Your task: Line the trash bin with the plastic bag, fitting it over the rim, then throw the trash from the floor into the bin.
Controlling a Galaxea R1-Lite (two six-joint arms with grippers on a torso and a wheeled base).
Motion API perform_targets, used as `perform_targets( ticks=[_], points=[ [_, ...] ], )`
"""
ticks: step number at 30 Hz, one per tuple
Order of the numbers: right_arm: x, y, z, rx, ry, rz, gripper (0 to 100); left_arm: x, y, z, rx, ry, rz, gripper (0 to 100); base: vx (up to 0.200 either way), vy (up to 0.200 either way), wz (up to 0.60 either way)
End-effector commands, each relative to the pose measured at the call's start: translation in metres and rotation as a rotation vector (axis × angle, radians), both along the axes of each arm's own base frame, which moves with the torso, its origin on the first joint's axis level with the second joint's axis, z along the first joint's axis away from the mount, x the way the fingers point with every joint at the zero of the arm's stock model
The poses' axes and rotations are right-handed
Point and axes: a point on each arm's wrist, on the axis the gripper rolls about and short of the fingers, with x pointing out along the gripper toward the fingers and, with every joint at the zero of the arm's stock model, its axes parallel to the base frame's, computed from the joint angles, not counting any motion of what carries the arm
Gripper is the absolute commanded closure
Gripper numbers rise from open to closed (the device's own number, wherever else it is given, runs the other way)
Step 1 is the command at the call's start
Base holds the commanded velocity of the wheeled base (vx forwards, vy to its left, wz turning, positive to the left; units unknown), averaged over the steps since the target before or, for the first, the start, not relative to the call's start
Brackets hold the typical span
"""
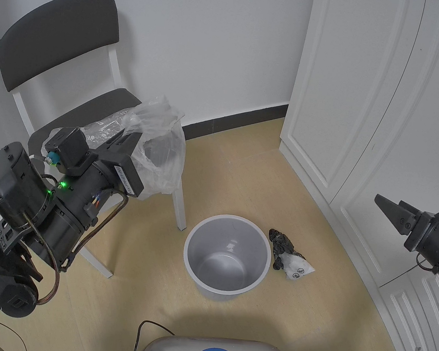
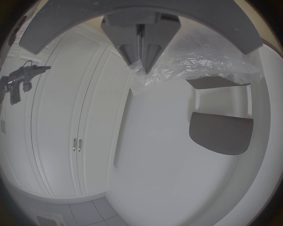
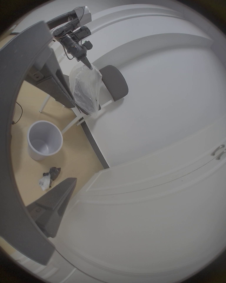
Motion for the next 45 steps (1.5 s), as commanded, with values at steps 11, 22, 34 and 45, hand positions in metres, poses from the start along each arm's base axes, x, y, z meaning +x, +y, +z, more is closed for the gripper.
perform_targets(
  ticks=[11,22,34,45],
  points=[
    [0.006,0.03,-0.028,-0.045,0.116,0.135,0,-0.047,-0.014,0.018,-0.045,-0.053,-0.164,100,0.0,0.0,0.0],
    [0.006,0.04,-0.04,-0.068,0.167,0.177,0,-0.068,-0.017,0.031,-0.087,-0.096,-0.239,100,0.0,0.0,0.0],
    [-0.003,0.047,-0.057,-0.117,0.22,0.238,0,-0.089,-0.024,0.035,-0.056,-0.14,-0.312,100,0.0,0.0,0.0],
    [0.0,0.046,-0.062,-0.137,0.241,0.221,0,-0.096,-0.022,0.04,-0.081,-0.158,-0.337,100,0.0,0.0,0.0]
  ],
)
